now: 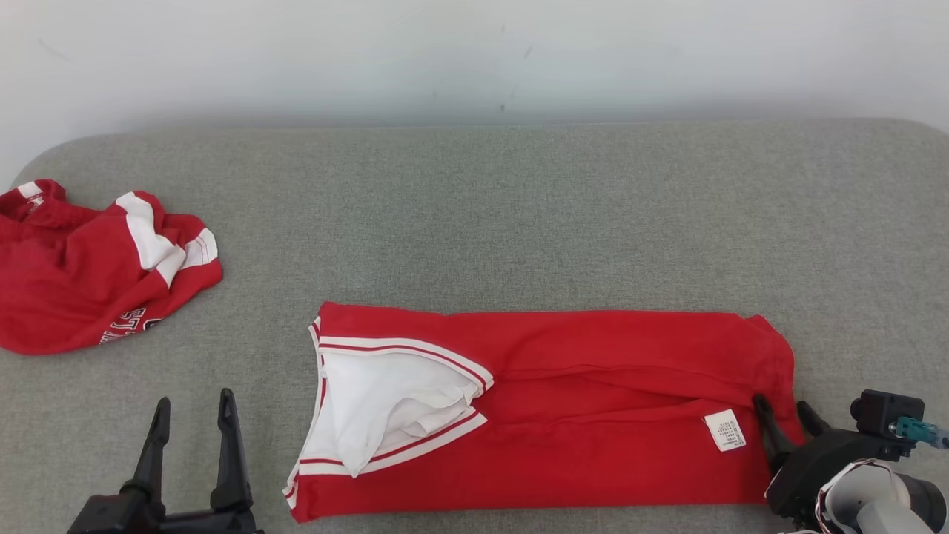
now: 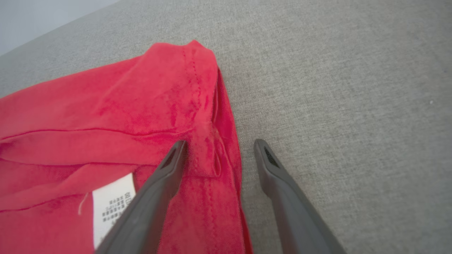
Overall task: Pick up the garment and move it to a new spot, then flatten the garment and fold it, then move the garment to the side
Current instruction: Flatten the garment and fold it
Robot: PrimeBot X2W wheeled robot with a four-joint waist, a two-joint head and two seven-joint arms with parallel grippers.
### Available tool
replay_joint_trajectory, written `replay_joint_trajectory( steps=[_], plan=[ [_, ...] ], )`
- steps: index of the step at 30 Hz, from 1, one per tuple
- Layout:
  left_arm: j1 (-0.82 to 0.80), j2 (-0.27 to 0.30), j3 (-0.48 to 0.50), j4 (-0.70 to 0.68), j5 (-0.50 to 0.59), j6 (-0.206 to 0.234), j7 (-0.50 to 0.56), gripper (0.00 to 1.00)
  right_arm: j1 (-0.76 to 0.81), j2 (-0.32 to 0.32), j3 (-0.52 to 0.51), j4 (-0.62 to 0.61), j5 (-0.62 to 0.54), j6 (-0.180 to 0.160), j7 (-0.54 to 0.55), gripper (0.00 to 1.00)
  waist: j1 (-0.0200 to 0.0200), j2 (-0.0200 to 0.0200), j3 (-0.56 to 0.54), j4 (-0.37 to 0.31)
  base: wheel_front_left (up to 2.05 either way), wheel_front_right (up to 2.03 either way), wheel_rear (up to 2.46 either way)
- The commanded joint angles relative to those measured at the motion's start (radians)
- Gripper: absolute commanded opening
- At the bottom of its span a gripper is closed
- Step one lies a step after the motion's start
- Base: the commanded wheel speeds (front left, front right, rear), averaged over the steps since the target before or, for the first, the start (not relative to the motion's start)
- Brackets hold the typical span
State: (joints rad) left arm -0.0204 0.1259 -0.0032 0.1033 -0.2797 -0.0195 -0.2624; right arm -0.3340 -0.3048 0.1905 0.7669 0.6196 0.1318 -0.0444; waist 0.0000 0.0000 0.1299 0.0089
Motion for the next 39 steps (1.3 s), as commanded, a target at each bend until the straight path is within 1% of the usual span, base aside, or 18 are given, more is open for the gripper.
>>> replay_joint_trajectory(
  steps=[1, 2, 3, 4, 6, 9, 13, 19, 23, 26, 29, 30, 38, 39],
  plan=[
    [0.011, -0.006, 0.01, 0.005, 0.013, -0.008, -0.003, 1.0, -0.001, 0.011, 0.009, 0.015, 0.007, -0.002, 0.002, 0.47, 0.0, 0.0, -0.002, 0.002, 0.0, 0.0, 0.0],
    [0.012, -0.011, 0.017, 0.008, 0.02, -0.015, -0.003, 1.0, -0.002, 0.016, 0.015, 0.023, 0.012, -0.002, 0.002, 0.3, 0.0, 0.0, -0.004, 0.002, 0.0, 0.0, 0.0],
    [0.013, -0.016, 0.025, 0.011, 0.026, -0.02, -0.003, 1.0, -0.004, 0.019, 0.02, 0.031, 0.014, -0.002, 0.002, 0.05, 0.0, 0.0, -0.006, 0.002, 0.0, 0.0, 0.0],
    [0.015, -0.021, 0.032, 0.014, 0.03, -0.024, -0.003, 1.0, -0.006, 0.022, 0.023, 0.041, 0.02, -0.002, 0.003, 0.0, 0.0, 0.0, -0.009, 0.002, 0.0, 0.0, 0.0],
    [0.018, -0.028, 0.045, 0.017, 0.039, -0.033, -0.003, 1.0, -0.015, 0.02, 0.027, 0.054, 0.03, -0.002, -0.003, 0.0, 0.0, 0.0, -0.014, 0.001, 0.0, 0.0, 0.0],
    [0.021, -0.039, 0.062, 0.021, 0.055, -0.046, -0.003, 1.0, -0.03, -0.007, 0.025, 0.064, 0.042, -0.003, -0.027, 0.0, 0.0, 0.0, -0.022, -0.002, 0.0, 0.0, 0.0],
    [0.023, -0.05, 0.076, 0.023, 0.07, -0.059, -0.003, 1.0, -0.05, -0.077, 0.01, 0.078, 0.046, -0.003, -0.049, 0.0, 0.0, 0.0, -0.026, -0.01, 0.0, 0.0, 0.0],
    [0.017, -0.061, 0.091, 0.027, 0.085, -0.072, -0.003, 1.0, -0.072, -0.209, -0.039, 0.114, 0.035, -0.003, -0.06, 0.0, 0.0, 0.0, -0.031, -0.019, 0.0, 0.0, 0.0],
    [0.025, -0.065, 0.104, 0.027, 0.087, -0.077, -0.003, 1.0, -0.082, -0.233, -0.043, 0.093, 0.028, -0.003, -0.053, 0.0, 0.0, 0.0, -0.038, -0.028, 0.0, 0.0, 0.0],
    [0.03, -0.069, 0.114, 0.027, 0.091, -0.081, -0.003, 1.0, -0.083, -0.21, -0.035, 0.052, 0.032, -0.002, -0.042, 0.0, 0.0, 0.0, -0.043, -0.037, 0.0, 0.0, 0.0],
    [0.034, -0.07, 0.122, 0.03, 0.093, -0.084, -0.003, 1.0, -0.074, -0.168, -0.015, -0.016, 0.023, -0.002, -0.033, 0.0, 0.0, 0.0, -0.047, -0.046, 0.0, 0.0, 0.0],
    [0.034, -0.07, 0.122, 0.03, 0.093, -0.084, -0.003, 1.0, -0.074, -0.168, -0.015, -0.016, 0.023, -0.002, -0.033, 0.0, 0.0, 0.0, -0.047, -0.046, 0.0, 0.0, 0.0],
    [0.017, -0.074, 0.123, 0.039, 0.1, -0.091, -0.003, 1.0, -0.022, -0.033, 0.071, -0.273, 0.011, -0.002, 0.031, 0.0, 0.0, 0.0, -0.045, -0.047, 0.0, 0.0, 0.0],
    [0.007, -0.075, 0.119, 0.042, 0.1, -0.093, -0.003, 1.0, -0.006, -0.002, 0.09, -0.336, 0.003, -0.002, 0.051, 0.0, 0.0, 0.0, -0.042, -0.04, 0.0, 0.0, 0.0]
  ],
)
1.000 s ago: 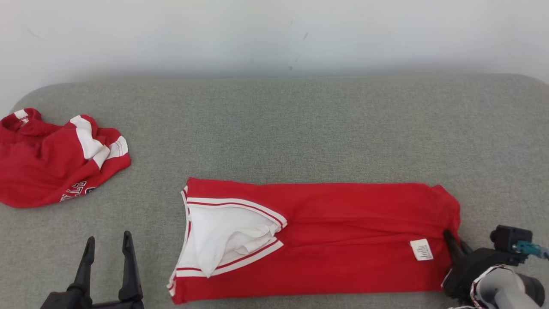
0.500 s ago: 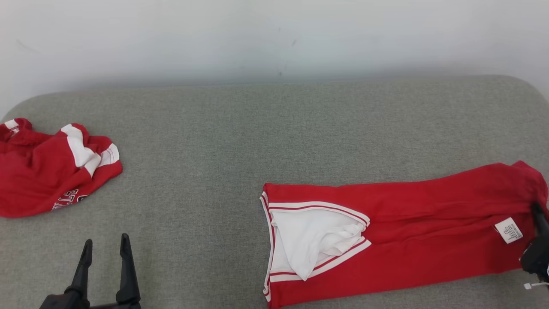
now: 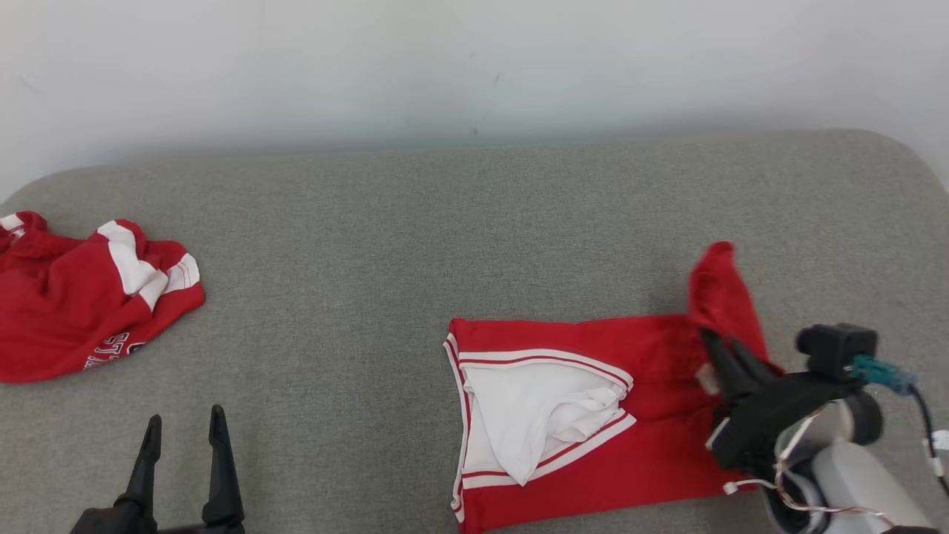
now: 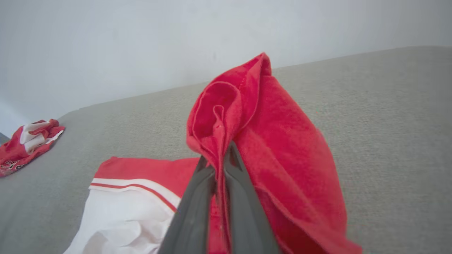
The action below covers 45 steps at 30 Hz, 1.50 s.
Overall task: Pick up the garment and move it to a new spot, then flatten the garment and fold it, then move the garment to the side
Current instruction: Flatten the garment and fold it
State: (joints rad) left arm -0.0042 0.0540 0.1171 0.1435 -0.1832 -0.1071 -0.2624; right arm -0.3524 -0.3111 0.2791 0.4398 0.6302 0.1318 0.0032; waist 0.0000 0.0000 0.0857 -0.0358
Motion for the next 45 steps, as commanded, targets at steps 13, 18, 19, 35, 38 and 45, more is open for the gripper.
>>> replay_joint_trajectory(
  steps=[13, 18, 19, 35, 38, 45],
  plan=[
    [-0.04, -0.004, -0.011, 0.024, -0.002, -0.006, -0.003, 1.0, 0.053, 0.203, 0.104, -0.178, -0.049, -0.002, 0.098, 0.0, 0.0, 0.0, 0.017, 0.062, 0.0, 0.0, 0.0],
    [-0.052, -0.004, -0.029, 0.032, -0.016, -0.002, -0.003, 1.0, 0.054, 0.235, 0.121, -0.151, -0.06, -0.002, 0.096, 0.0, 0.0, 0.0, 0.025, 0.088, 0.0, 0.0, 0.0],
    [-0.054, -0.004, -0.033, 0.035, -0.017, -0.001, -0.003, 1.0, 0.05, 0.239, 0.124, -0.145, -0.063, -0.002, 0.094, 0.0, 0.0, 0.0, 0.027, 0.094, 0.0, 0.0, 0.0],
    [-0.056, -0.004, -0.043, 0.059, -0.017, 0.007, -0.003, 1.0, 0.0, 0.233, 0.103, -0.114, -0.099, -0.002, -0.012, 1.0, 0.0, 0.0, 0.018, 0.096, 0.0, 0.0, 0.0],
    [-0.049, -0.004, -0.04, 0.057, -0.013, 0.005, -0.003, 1.0, 0.001, 0.201, 0.069, -0.144, -0.114, -0.002, -0.06, 1.0, 0.0, 0.0, 0.008, 0.084, 0.0, 0.0, 0.0],
    [-0.036, -0.004, -0.027, 0.046, -0.003, -0.001, -0.003, 1.0, 0.053, 0.144, -0.03, -0.229, -0.133, -0.002, -0.146, 1.0, 0.0, 0.0, -0.005, 0.052, 0.0, 0.0, 0.0]
  ],
)
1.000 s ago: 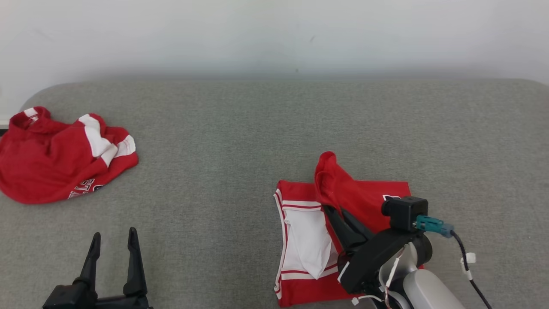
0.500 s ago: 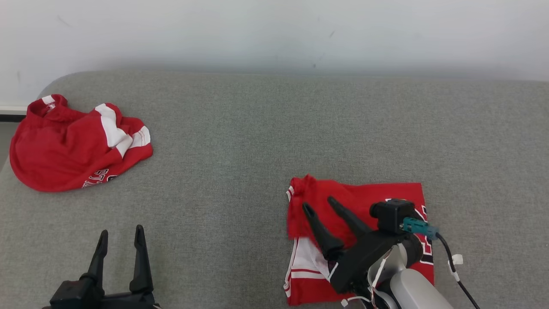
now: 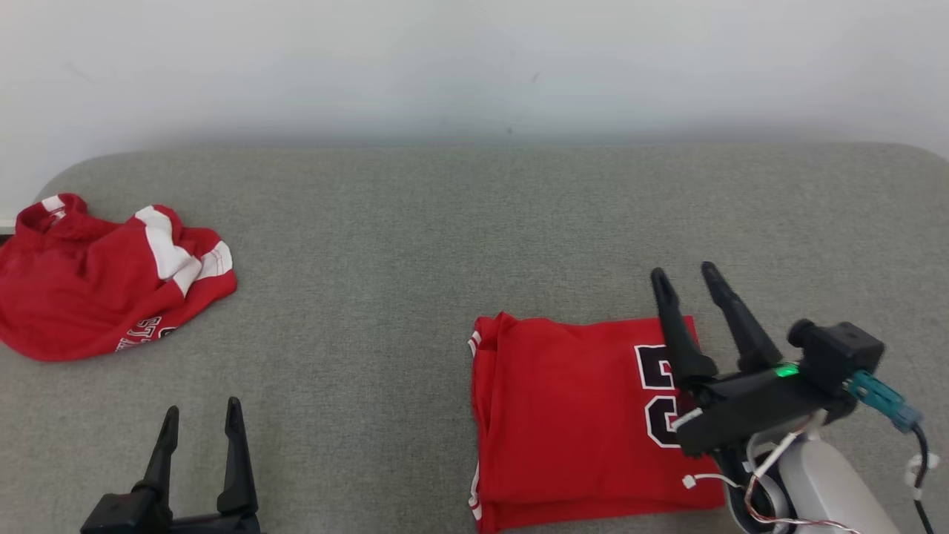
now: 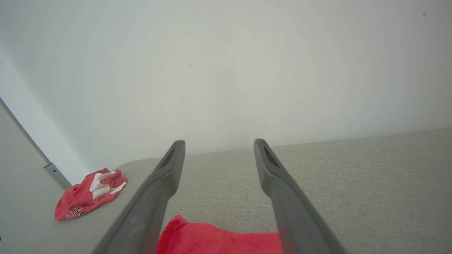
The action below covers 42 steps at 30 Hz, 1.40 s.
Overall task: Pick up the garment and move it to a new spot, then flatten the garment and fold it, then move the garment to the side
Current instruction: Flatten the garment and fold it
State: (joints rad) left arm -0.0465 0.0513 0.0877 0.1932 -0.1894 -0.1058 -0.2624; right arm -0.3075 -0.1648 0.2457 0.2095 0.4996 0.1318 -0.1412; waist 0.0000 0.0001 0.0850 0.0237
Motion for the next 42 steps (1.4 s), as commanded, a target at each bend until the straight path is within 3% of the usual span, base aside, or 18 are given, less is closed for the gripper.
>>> replay_joint_trajectory(
  steps=[1, 9, 16, 30, 42],
  plan=[
    [0.008, -0.002, 0.005, -0.005, 0.003, -0.003, -0.003, 1.0, 0.018, -0.007, -0.009, -0.01, -0.004, -0.002, -0.009, 1.0, 0.0, -0.0001, -0.006, -0.012, 0.0, 0.0, 0.0],
    [0.04, -0.001, 0.021, -0.028, 0.014, 0.002, -0.003, 1.0, 0.137, -0.005, -0.104, -0.08, 0.001, -0.002, -0.056, 1.0, 0.0, -0.0001, -0.025, -0.052, 0.0, 0.0, 0.0],
    [0.07, -0.002, 0.041, -0.054, 0.03, 0.005, -0.003, 1.0, 0.227, 0.005, -0.129, -0.115, -0.029, -0.002, -0.074, 1.0, 0.0, -0.0001, -0.042, -0.079, 0.0, 0.0, 0.0],
    [0.114, 0.019, 0.013, -0.084, 0.119, 0.008, -0.003, 1.0, 0.33, 0.03, -0.18, -0.125, -0.1, -0.002, -0.086, 1.0, 0.0, -0.0001, -0.069, -0.07, 0.0, 0.0, 0.0],
    [0.149, 0.057, 0.001, -0.109, 0.134, 0.009, 0.009, 1.0, 0.354, 0.034, -0.199, -0.132, -0.139, -0.002, -0.072, 1.0, 0.0, -0.0001, -0.082, -0.056, 0.0, 0.0, 0.0]
  ],
)
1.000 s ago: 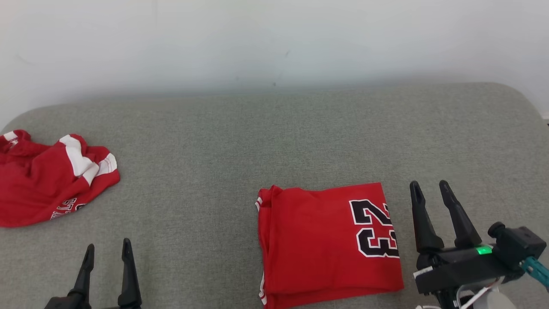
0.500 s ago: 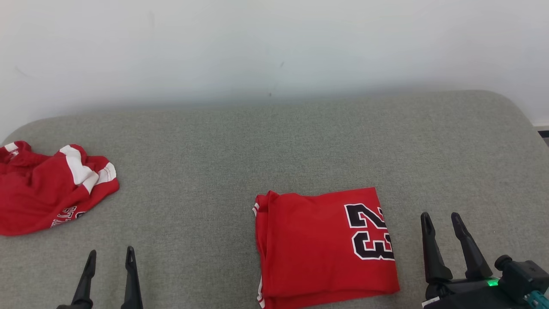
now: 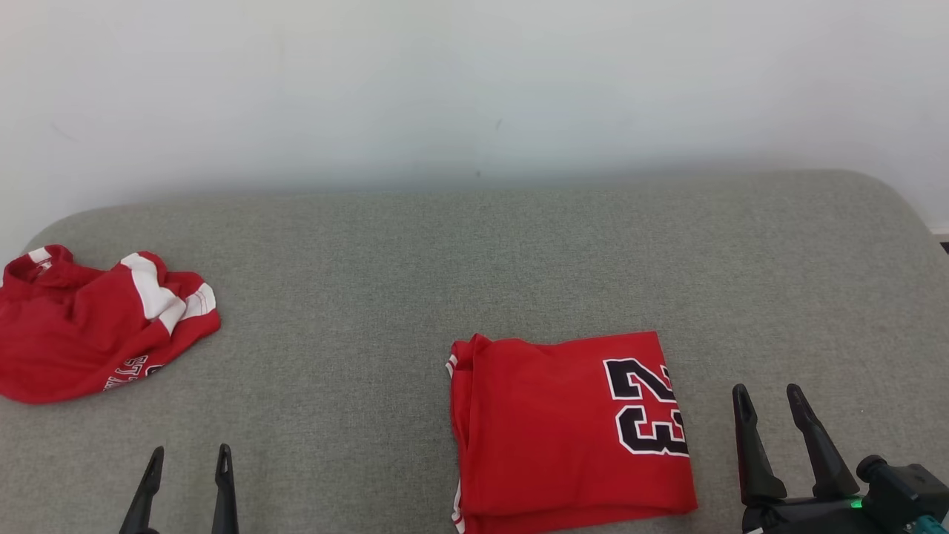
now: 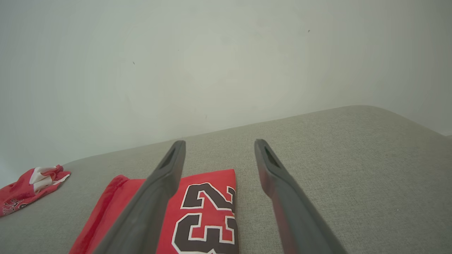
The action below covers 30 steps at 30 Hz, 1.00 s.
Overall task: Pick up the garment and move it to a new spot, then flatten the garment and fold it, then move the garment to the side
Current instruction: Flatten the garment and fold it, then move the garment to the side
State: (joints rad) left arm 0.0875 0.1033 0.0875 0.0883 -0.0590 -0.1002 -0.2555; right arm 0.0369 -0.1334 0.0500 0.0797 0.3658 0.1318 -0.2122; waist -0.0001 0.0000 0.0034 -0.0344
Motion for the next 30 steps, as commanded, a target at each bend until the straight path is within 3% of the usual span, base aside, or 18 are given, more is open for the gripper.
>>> replay_joint_trajectory(
  steps=[1, 30],
  plan=[
    [0.015, 0.006, 0.0, -0.01, 0.004, 0.003, 0.006, 1.0, 0.01, 0.003, -0.005, -0.003, -0.008, -0.002, 0.0, 1.0, 0.0001, 0.0, 0.0, 0.004, 0.0, 0.0, 0.0],
    [0.04, 0.031, -0.015, -0.056, -0.01, 0.042, 0.058, 1.0, 0.024, 0.02, -0.021, 0.0, -0.067, -0.002, 0.05, 1.0, 0.0001, 0.0, -0.003, 0.011, 0.0, 0.0, 0.0]
  ],
)
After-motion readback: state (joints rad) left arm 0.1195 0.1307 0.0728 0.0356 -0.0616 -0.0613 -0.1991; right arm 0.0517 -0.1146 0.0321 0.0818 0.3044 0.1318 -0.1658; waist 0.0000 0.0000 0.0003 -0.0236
